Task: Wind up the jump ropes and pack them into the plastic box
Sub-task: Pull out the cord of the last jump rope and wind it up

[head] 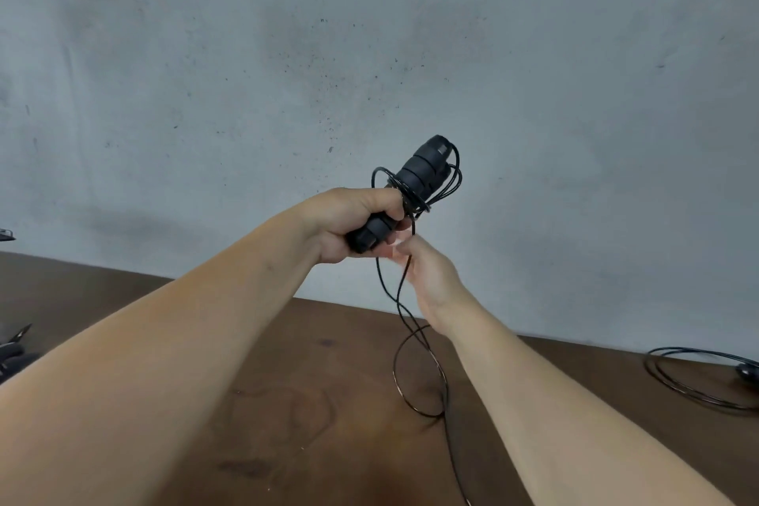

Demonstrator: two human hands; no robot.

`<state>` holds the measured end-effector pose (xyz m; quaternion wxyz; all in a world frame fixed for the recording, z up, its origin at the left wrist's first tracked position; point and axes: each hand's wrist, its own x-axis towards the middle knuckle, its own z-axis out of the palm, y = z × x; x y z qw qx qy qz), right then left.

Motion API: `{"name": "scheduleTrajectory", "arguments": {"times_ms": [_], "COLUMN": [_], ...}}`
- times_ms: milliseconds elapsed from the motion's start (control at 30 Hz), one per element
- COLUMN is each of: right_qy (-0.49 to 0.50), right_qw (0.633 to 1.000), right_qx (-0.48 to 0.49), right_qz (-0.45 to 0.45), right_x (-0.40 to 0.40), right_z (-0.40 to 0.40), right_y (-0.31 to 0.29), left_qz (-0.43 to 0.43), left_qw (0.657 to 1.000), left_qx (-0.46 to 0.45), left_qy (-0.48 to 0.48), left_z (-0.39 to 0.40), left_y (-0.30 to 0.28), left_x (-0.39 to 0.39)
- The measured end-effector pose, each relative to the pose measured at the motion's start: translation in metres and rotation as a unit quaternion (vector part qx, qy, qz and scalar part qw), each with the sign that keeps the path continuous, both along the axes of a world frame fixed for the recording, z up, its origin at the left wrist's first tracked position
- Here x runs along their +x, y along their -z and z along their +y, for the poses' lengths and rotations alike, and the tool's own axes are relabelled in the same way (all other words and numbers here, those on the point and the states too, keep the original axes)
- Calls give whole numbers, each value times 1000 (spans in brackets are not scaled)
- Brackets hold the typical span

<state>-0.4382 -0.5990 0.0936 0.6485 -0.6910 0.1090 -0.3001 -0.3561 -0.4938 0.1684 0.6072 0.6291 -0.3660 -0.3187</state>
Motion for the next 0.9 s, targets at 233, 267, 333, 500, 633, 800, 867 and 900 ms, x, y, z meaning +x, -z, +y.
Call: {"name": "scheduleTrajectory", "arguments": {"times_ms": [233,267,333,500,633,800,867,900], "right_qy": [-99,-80,-38,106,221,181,133,123], "right_qw": [991,994,996,954,863,833,825,816], "right_qx": [71,52,12,-235,-386,-457,-484,-499], "right_qz": [54,62,79,156,239,253,261,264], "right_x": [-8,-12,-20,-31,-43,-60,-63,-64], "right_z": [18,16,10,-7,-18,-7,8,15], "right_y": [37,39,41,50,52,48,49,49], "left_qz": [13,33,83,183,189,104,57,34], "left_qw": [999,998,993,971,969,988,989,989], "left_qx": [38,42,46,50,80,110,111,109], "left_qy": [7,30,74,144,135,-29,-78,-90], "left_z": [18,23,30,34,30,19,14,12], "left_y": [3,4,8,21,28,40,45,48], "left_x": [25,29,36,45,42,43,40,38]}}
